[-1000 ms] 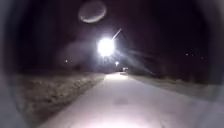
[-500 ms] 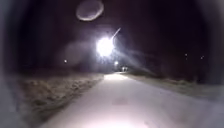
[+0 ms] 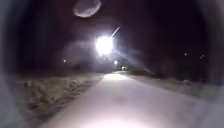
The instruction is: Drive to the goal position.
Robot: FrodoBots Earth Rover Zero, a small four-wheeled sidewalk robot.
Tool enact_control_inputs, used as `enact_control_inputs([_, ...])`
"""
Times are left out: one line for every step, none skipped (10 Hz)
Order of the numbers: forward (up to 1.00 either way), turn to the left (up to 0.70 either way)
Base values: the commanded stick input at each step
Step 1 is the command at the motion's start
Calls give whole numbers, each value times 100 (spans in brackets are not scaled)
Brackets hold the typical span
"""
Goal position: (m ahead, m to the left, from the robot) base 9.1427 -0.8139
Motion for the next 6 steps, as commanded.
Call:
enact_control_inputs([70,0])
enact_control_inputs([70,0])
enact_control_inputs([70,0])
enact_control_inputs([70,0])
enact_control_inputs([70,0])
enact_control_inputs([70,0])
